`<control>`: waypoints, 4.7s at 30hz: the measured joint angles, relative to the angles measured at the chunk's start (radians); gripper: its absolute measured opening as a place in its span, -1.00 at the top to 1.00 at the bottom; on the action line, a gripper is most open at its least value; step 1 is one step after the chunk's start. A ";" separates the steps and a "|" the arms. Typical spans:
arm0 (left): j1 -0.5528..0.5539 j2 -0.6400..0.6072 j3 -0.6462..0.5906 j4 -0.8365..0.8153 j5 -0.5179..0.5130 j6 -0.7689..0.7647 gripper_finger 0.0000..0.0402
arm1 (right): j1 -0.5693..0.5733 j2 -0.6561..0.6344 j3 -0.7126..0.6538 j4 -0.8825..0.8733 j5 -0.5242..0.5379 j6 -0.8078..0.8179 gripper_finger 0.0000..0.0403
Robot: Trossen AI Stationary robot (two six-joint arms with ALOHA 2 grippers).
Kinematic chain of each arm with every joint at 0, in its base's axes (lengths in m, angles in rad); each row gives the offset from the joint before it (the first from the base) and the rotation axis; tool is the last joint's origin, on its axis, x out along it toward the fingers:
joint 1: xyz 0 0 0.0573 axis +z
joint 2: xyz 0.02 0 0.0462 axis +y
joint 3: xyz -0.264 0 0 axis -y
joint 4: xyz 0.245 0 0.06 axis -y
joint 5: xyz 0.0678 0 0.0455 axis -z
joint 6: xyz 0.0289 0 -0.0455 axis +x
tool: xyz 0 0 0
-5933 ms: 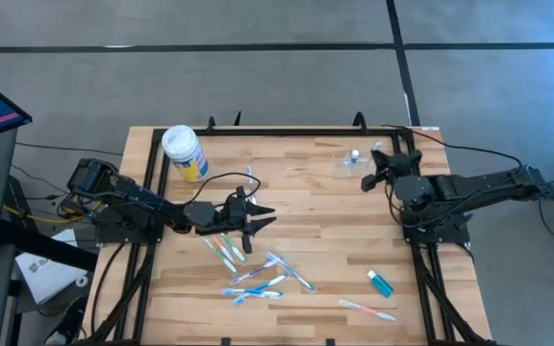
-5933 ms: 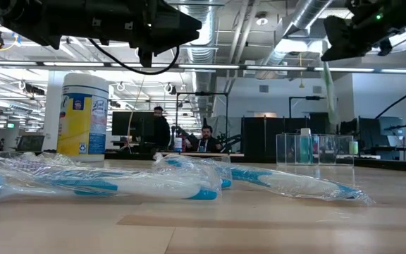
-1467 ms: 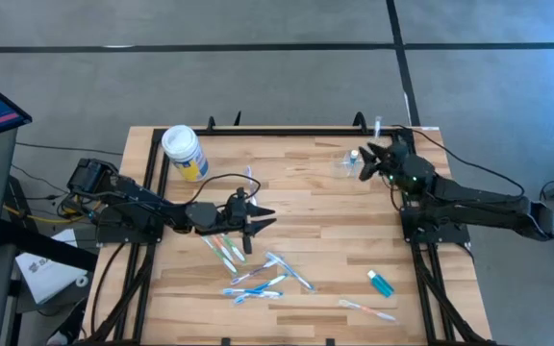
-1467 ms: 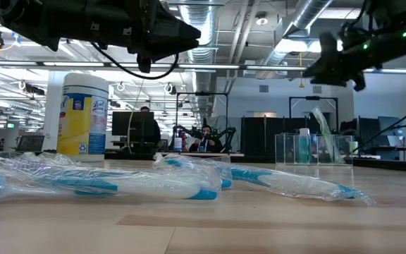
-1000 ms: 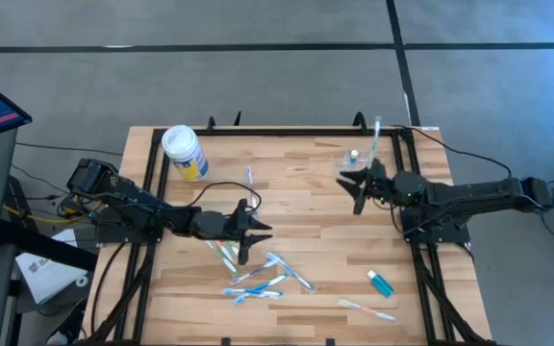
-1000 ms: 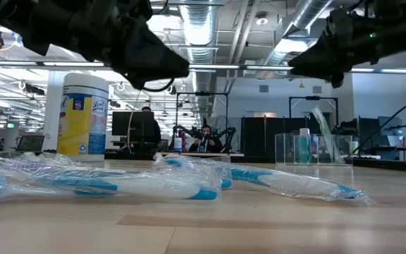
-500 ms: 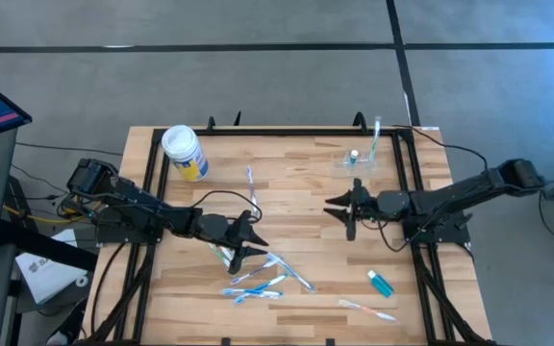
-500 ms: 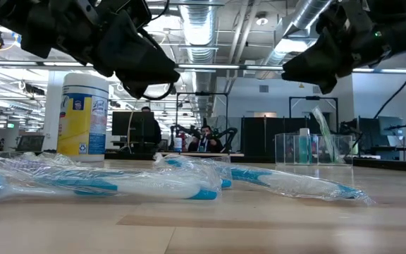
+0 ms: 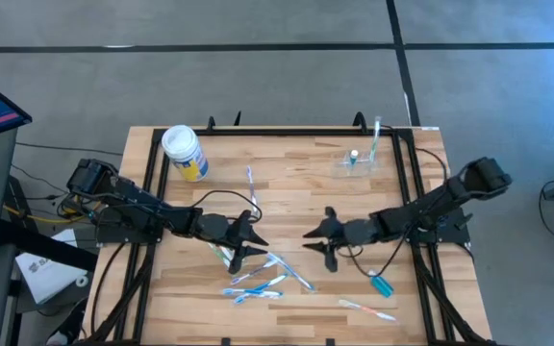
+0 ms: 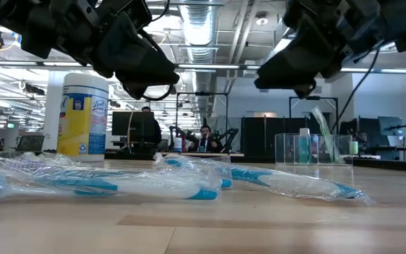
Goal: Pick & Place toothbrushing station
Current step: Put the top blue toothbrush into the right transparent organizer
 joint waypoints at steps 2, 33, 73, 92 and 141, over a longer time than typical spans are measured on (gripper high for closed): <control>-0.003 0.000 0.000 -0.001 0.002 0.000 0.50 | 0.009 0.035 0.025 -0.003 0.000 -0.014 0.40; -0.034 0.309 0.001 0.142 -0.092 0.143 0.37 | 0.010 0.044 0.062 -0.053 -0.016 -0.017 0.40; -0.014 0.370 0.052 0.103 -0.065 0.244 0.37 | 0.009 0.044 0.061 -0.062 -0.016 -0.017 0.40; -0.016 0.231 0.052 -0.019 -0.086 0.243 0.90 | 0.009 0.044 0.061 -0.061 -0.016 -0.018 0.40; -0.011 -0.038 0.110 -0.232 -0.117 0.169 0.91 | -0.045 0.084 0.440 -0.657 -0.182 -0.008 0.48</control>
